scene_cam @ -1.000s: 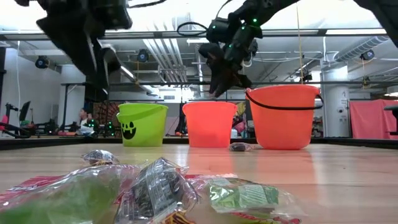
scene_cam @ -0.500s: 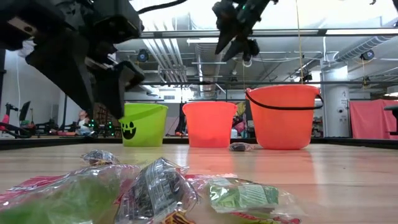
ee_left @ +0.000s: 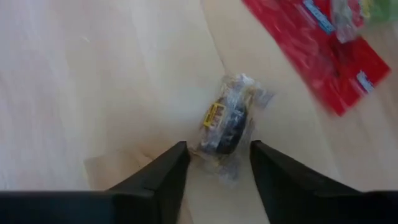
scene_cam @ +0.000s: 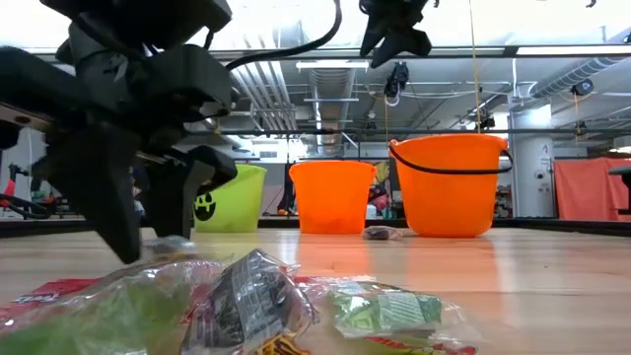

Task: Sort candy by brand, put in halloween buckets
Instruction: Put the black candy into the right orange bucket

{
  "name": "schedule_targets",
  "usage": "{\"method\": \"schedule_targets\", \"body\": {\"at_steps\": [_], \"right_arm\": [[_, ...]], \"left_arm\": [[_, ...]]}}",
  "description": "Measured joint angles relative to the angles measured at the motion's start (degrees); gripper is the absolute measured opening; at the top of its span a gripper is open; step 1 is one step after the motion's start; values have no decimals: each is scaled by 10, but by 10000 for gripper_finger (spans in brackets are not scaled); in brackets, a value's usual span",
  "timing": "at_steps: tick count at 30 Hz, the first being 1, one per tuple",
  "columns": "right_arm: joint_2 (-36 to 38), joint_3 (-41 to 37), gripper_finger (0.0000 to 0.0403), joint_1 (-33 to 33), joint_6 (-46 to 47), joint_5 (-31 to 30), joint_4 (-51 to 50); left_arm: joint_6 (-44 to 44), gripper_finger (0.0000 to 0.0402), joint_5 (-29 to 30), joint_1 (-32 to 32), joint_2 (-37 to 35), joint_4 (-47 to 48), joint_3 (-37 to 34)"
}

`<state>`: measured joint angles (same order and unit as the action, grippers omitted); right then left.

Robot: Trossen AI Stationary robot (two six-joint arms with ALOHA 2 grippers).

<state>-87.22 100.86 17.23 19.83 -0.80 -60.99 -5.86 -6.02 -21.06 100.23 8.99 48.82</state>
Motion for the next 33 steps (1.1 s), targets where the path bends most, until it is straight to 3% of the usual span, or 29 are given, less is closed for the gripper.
{"method": "schedule_targets", "body": {"at_steps": [8,14,17,21,26,30,33], "right_arm": [[0,0,160,-7,-3,-24,-45],[19,-2,160,-33,-36,-24,-116],[49,-19,160,-65,-41,-19,-109],[100,-74,160,-126,-68,-2,-7],[143,-174,160,-211,-120,-19,200],[141,-221,160,-243,-157,-82,336],[131,-226,160,-244,-170,-93,389]], "left_arm": [[-25,14,15,0,0,-6,2],[-62,3,28,9,-49,-1,2],[-84,2,65,32,-103,-2,2],[-89,1,106,85,-186,-14,5],[-83,0,116,141,-257,-89,26],[-77,0,115,163,-274,-107,56],[-74,0,115,165,-269,-103,78]]}}
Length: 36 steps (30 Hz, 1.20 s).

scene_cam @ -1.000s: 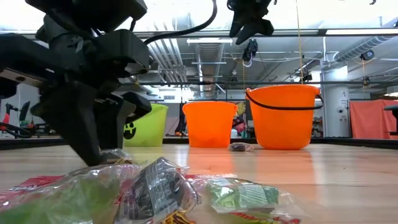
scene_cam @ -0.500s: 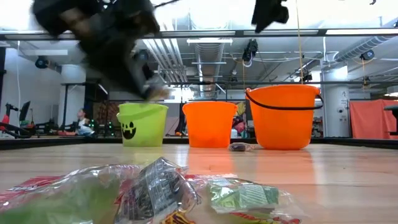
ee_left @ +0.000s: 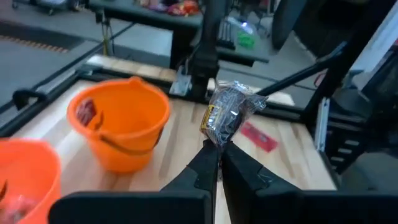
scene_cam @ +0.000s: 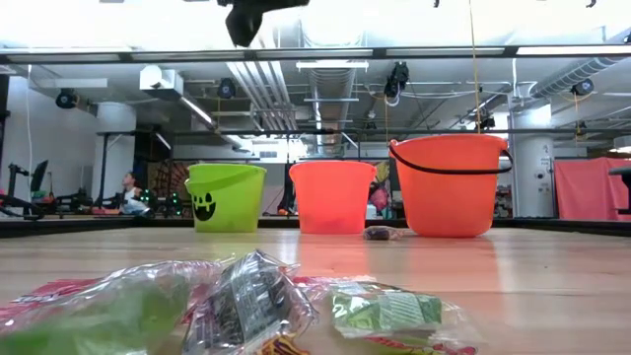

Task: Sort candy by brand, put in halloween buckets
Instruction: Put the black candy into the right orange bucket

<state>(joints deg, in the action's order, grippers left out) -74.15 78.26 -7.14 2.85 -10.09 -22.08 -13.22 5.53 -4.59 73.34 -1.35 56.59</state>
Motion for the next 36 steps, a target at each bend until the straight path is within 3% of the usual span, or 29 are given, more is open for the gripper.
{"method": "schedule_targets", "body": {"at_steps": [6,16,19,24,27,31,36], "right_arm": [[-23,5,160,0,-12,28,1],[-40,7,158,0,-14,25,19],[-40,7,138,0,-14,25,15],[-40,7,65,0,-21,23,13],[-40,7,64,0,-24,22,13],[-40,7,64,7,-13,27,5],[-35,11,64,33,22,28,-60]], "left_arm": [[-14,0,-5,-1,15,3,28],[-14,0,-6,-1,32,2,46],[-14,0,-6,-1,34,2,46],[-13,0,-8,-1,35,3,46],[-12,1,-8,-1,35,5,46],[-11,26,-6,-1,35,15,46],[-36,93,0,3,32,56,46]]}}
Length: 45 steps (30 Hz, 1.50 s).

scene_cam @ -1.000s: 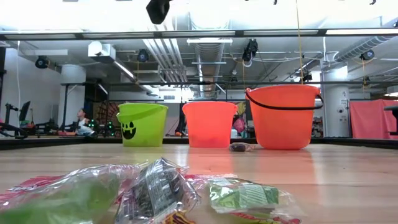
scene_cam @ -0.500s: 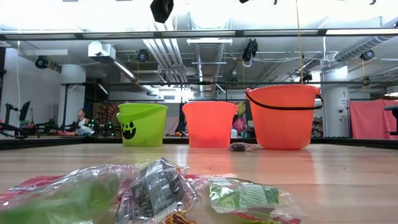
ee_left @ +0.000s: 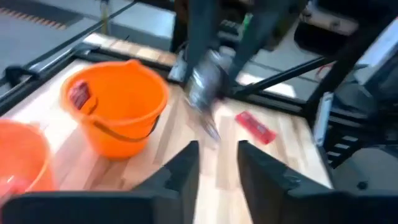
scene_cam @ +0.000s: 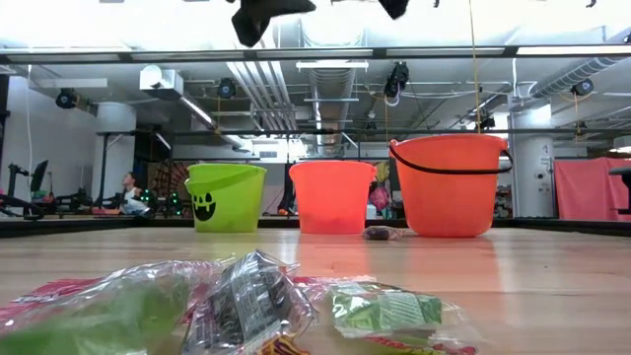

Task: Sort candy by brand, put in halloween buckets
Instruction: Put the black candy into the right orange bucket

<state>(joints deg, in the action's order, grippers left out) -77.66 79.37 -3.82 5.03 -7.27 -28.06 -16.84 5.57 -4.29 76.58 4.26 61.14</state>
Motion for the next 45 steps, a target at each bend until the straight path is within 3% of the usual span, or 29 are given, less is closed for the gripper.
{"method": "schedule_targets", "body": {"at_steps": [7,9,12,16,21,26,29,34,39,45], "right_arm": [[3,19,64,104,181,-77,-242],[3,18,69,141,231,-74,-305],[4,6,124,184,271,-41,-366],[3,-1,212,217,283,-13,-365],[4,0,266,216,273,9,-333],[-8,1,261,158,216,133,-164],[-31,2,245,107,181,149,-110],[-67,25,219,45,176,80,-239],[-72,51,206,13,219,16,-431],[-8,53,205,4,286,-33,-411]], "left_arm": [[-9,169,44,1,-6,48,0],[-13,180,45,1,-6,58,0],[-17,187,45,1,-6,66,0],[-17,185,46,1,-6,76,0],[-46,182,46,1,-16,105,0],[-105,182,59,11,-54,158,0],[-99,182,75,16,-93,175,0],[21,182,74,14,-136,185,0],[119,182,69,14,-99,199,0],[159,182,69,14,30,78,0]]}}
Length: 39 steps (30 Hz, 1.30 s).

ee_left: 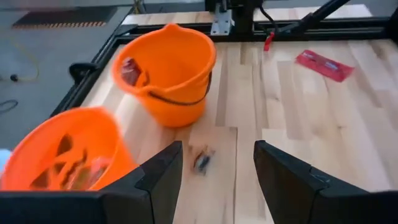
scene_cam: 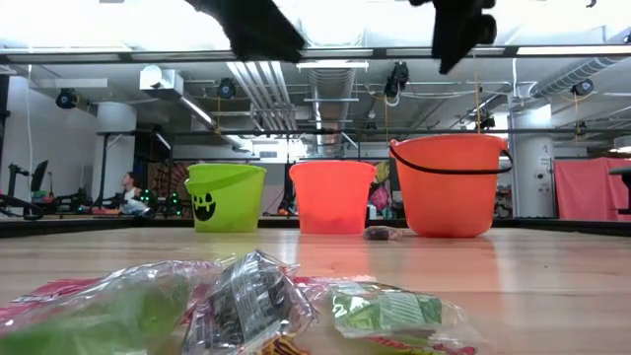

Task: Sort candy by brand, put in halloween buckets
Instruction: Put the black candy into the right orange bucket

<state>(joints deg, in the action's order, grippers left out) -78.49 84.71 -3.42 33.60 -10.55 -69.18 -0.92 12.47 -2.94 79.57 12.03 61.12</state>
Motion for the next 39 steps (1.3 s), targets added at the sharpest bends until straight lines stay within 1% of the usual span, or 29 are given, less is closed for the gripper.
{"method": "schedule_targets", "body": {"at_steps": [4,7,11,14,16,23,26,30,35,39], "right_arm": [[35,0,205,0,22,-46,35],[55,0,205,0,24,-72,44],[61,0,205,0,24,-77,45],[60,-1,205,0,14,-77,45],[58,-3,205,0,10,-77,45],[52,-10,205,0,-2,-76,43],[52,-11,205,1,-2,-76,43],[52,-11,205,0,-2,-76,37],[52,-11,205,0,-2,-76,32],[52,-11,205,0,-3,-76,32]], "left_arm": [[28,182,0,0,93,-90,0],[38,182,0,0,152,-120,0],[38,182,10,0,215,-136,-1],[47,182,47,2,250,-166,-1],[49,182,53,4,268,-190,1],[65,182,50,8,344,-184,67],[64,180,50,15,380,-161,101],[46,166,50,26,415,-124,135],[37,144,47,38,428,-120,138],[30,125,23,45,427,-124,124]]}}
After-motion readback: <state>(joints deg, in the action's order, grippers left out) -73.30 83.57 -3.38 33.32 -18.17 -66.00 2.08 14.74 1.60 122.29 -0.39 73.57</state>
